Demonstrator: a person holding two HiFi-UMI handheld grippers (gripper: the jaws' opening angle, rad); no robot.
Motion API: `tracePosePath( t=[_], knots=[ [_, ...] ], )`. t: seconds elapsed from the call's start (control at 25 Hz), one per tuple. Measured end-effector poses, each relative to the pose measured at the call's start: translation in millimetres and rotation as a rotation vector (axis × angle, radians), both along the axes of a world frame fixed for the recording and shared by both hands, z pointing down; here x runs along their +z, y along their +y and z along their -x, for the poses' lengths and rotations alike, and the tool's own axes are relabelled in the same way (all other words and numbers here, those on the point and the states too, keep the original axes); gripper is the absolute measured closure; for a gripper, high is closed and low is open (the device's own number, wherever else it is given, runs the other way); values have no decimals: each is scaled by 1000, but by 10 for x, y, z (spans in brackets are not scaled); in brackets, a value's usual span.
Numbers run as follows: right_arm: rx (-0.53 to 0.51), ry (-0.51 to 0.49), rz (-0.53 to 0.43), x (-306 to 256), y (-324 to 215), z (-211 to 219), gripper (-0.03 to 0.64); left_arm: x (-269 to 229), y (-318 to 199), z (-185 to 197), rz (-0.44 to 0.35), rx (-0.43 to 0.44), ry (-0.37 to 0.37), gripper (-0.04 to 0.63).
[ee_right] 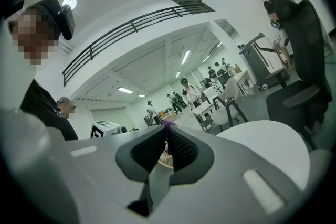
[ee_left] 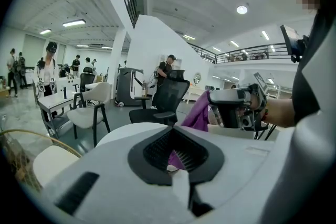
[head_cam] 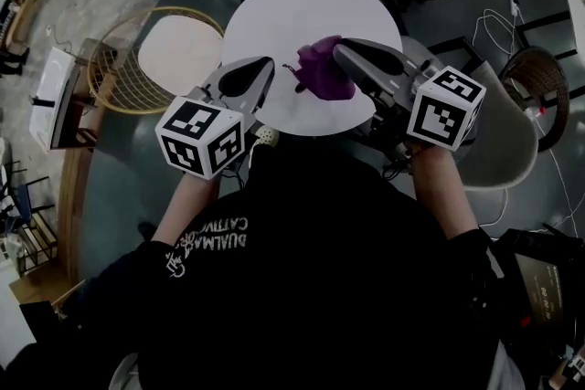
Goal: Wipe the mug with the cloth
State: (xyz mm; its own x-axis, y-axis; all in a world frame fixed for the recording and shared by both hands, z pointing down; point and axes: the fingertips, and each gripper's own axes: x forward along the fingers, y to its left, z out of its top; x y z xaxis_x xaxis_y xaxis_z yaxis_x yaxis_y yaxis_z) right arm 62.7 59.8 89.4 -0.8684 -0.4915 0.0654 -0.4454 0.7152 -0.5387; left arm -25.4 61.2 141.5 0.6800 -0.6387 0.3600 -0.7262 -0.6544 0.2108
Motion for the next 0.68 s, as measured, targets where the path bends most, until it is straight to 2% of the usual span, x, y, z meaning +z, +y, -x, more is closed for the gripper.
tracePosePath(
  t=[0.68],
  knots=[
    [-18,58,-17,54,-153,-84,595,22,-102,-89,18,-17,-15,594]
  ],
)
